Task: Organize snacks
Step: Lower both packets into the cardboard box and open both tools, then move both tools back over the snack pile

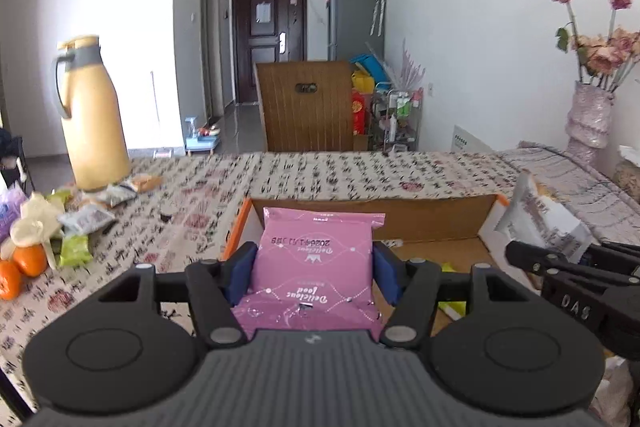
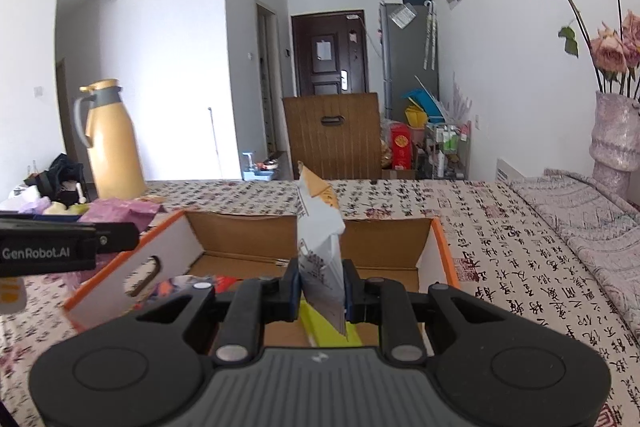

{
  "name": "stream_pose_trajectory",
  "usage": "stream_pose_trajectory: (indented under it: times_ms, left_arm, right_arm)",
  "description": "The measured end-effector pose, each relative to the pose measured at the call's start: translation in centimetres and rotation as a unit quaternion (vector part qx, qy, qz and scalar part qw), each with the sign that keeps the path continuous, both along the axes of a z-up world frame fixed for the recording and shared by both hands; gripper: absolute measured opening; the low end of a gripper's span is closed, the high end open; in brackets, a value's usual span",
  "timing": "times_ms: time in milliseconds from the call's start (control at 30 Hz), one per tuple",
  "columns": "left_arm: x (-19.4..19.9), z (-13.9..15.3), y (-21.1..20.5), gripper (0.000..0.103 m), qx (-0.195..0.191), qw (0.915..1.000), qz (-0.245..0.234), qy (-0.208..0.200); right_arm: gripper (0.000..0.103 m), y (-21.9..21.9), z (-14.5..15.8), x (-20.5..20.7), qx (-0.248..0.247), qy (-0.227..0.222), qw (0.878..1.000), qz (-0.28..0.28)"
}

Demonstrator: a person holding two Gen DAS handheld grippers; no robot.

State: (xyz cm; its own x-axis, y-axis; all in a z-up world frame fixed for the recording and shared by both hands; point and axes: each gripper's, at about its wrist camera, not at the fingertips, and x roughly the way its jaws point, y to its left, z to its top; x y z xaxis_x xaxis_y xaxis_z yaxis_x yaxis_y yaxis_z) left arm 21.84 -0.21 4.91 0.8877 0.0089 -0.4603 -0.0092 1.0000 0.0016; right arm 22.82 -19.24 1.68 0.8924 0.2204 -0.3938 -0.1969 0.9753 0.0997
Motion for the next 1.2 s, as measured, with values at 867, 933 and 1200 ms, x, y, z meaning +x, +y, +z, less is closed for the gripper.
stream_pose_trajectory:
  times_ms: [867,933,1200]
  left_arm:
    - [1.4,-1.7,1.5,0.103,-0.024,0.9993,0.024,0.011]
    - [1.1,-1.2,1.4,0.103,-0.023,0.9994,0.024,0.006]
    - [-0.8,0.5,1.0,0.103,-0.021,0.9995,0.02,-0.011]
  right_arm:
    - [0.103,-1.5,-1.8,1.3,0.021,0.021,0.999,-0.035]
    - [0.103,-1.4,-1.4,1.1,0.02,0.017,0.999,-0.037]
    - [0.103,-1.3,0.4,-0.6,0.014,-0.006,0.999,-0.039]
